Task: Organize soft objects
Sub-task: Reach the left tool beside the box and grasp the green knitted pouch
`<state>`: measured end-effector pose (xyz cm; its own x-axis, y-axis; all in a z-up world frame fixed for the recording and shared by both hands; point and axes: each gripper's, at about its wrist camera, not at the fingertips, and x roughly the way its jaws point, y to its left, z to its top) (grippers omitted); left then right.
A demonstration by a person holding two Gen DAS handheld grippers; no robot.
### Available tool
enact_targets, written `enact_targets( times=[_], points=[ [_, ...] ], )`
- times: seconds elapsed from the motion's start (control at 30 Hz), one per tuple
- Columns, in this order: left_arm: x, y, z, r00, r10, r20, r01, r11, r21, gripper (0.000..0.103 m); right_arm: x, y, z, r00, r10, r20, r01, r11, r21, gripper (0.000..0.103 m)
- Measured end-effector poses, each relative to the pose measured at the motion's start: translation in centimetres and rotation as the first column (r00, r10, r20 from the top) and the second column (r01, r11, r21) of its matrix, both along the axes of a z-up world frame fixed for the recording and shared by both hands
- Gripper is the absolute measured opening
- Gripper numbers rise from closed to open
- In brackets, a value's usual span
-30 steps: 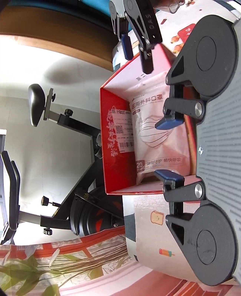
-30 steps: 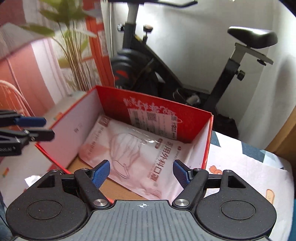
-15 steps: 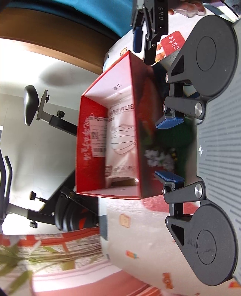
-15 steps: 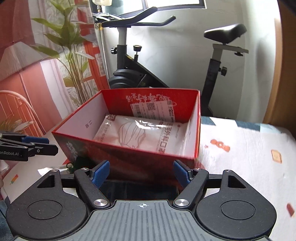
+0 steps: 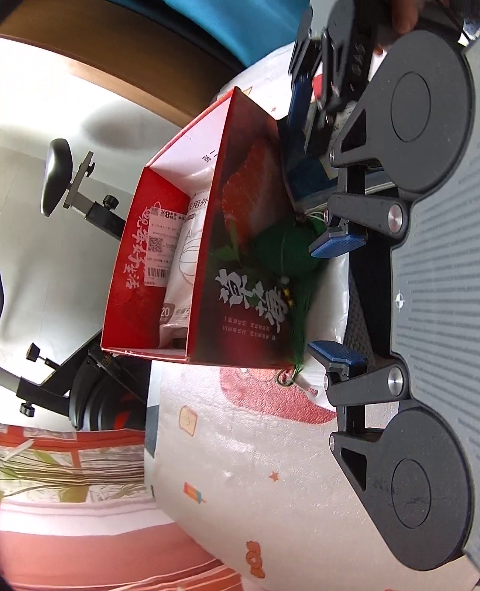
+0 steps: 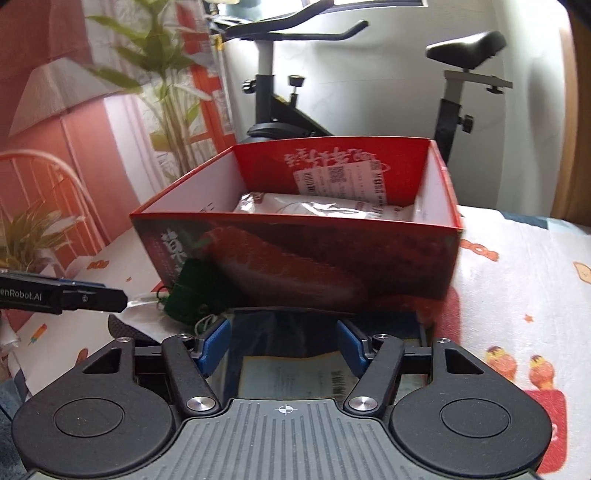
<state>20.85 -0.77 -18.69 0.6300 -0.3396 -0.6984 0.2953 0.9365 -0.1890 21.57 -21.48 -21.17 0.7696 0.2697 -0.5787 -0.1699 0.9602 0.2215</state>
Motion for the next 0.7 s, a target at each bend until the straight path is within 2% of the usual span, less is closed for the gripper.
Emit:
enact_targets(
  times=[0.2, 0.33, 0.53, 0.7],
  points=[
    [1.1, -0.1, 0.0, 1.000, -0.018, -0.015, 0.017, 0.999, -0.042, 0.051, 1.5, 3.4, -0.3, 0.993, 0.120, 0.010, -0.119, 0.991, -0.053, 0.055],
    [1.6, -0.7, 0.1, 0.999, -0.040, -0.009, 0.040, 0.998, -0.049, 0.051, 2.4, 5.1, -0.5, 0.987, 0.162, 0.013, -0.160, 0.982, -0.102, 0.055],
    [2.7, -1.1, -0.6, 0.998, -0.054, -0.044, 0.050, 0.996, -0.074, 0.051, 3.6, 6.6, -0.3, 0.975, 0.221, 0.027, -0.212, 0.959, -0.187, 0.056],
    [4.0, -1.6, -1.3, 0.994, -0.070, -0.082, 0.060, 0.992, -0.113, 0.051, 4.5, 7.2, -0.7, 0.967, 0.254, 0.011, -0.247, 0.950, -0.188, 0.056]
  ],
)
